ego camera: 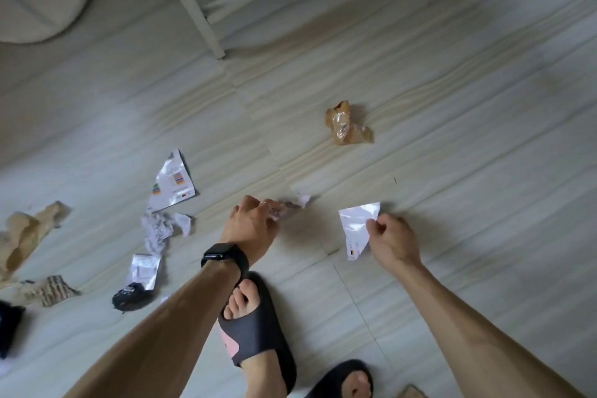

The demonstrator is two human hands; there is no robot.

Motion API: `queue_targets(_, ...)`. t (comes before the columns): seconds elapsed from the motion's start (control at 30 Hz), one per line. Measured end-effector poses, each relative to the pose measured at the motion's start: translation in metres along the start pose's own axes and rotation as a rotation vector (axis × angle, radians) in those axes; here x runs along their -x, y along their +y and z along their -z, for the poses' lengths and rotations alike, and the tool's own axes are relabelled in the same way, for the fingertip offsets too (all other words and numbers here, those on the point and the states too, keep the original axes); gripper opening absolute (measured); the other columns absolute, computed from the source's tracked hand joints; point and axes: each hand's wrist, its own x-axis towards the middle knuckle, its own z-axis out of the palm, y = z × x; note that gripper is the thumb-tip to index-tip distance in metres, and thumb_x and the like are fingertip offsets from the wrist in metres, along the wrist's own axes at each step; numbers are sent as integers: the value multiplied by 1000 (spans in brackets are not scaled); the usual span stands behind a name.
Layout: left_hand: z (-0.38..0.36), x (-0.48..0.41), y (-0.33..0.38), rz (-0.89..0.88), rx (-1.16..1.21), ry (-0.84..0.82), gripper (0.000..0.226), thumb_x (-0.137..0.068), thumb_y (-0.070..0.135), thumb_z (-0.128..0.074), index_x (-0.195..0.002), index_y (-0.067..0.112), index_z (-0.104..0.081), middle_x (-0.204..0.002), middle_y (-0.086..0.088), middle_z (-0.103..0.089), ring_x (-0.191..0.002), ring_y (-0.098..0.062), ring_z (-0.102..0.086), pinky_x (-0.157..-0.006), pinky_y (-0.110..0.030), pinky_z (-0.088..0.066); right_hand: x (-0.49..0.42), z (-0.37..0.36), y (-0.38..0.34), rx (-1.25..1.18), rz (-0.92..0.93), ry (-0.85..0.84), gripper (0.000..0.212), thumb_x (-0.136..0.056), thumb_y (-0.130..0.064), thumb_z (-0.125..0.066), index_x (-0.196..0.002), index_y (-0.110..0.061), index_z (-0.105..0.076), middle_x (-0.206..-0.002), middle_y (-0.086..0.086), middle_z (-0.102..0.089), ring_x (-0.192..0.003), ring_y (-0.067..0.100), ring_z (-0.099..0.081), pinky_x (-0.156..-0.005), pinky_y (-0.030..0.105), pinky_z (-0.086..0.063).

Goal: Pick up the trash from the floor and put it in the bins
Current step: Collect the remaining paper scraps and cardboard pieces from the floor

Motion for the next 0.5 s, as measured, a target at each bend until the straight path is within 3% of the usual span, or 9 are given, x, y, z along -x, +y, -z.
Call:
queue_targets(0.1, 36, 7, -6, 125, 95, 5, 25, -82, 24, -63, -105, 32, -67, -110, -2, -55, -100, -27, -59, -83, -29, -46, 3, 24, -30, 19, 59, 87, 24, -102, -24, -41, -103, -2, -51, -111, 25, -61, -105, 40, -56, -77, 38, -37)
queue_targets(0.17, 60, 12, -23, 198, 180, 51, 24, -80, 23, -65, -103, 31, -65, -107, -1, -55, -99, -24, -59, -82, -29, -47, 3, 37, -61, 45, 202, 157, 26, -102, -23, -41, -103, -1, -53, -112, 24, -60, -110, 38, -51, -85, 40, -37)
queue_targets(0.3, 86, 6, -49, 340, 463, 326, 39, -81, 19, -70, -117, 25, -59, -120, -2, -42, -99, -14, -47, -81, -19, -37, -26, 54, -105, 55, 453, 263, 23, -94, -36, -54, -95, -16, -64, -143, 11, -40, -132, 32, -36, -103, 35, -30)
queue_targets(0.4, 98, -12, -76, 486, 628, 502, 49, -83, 21, -68, -129, 23, -50, -133, -2, -34, -100, -16, -48, -86, -24, -41, -67, 49, -141, 50, 428, 200, 14, -93, -38, -60, -87, -26, -60, -157, 7, -23, -144, 27, -23, -110, 31, -23)
queue_targets(0.5, 91, -30, -102, 557, 712, 566, 54, -83, 26, -69, -133, 21, -49, -139, -11, -39, -109, -24, -55, -97, -31, -46, -85, 26, -158, 89, 378, 179, 23, -92, -40, -56, -82, -19, -57, -146, 14, -39, -132, 33, -38, -108, 31, -30)
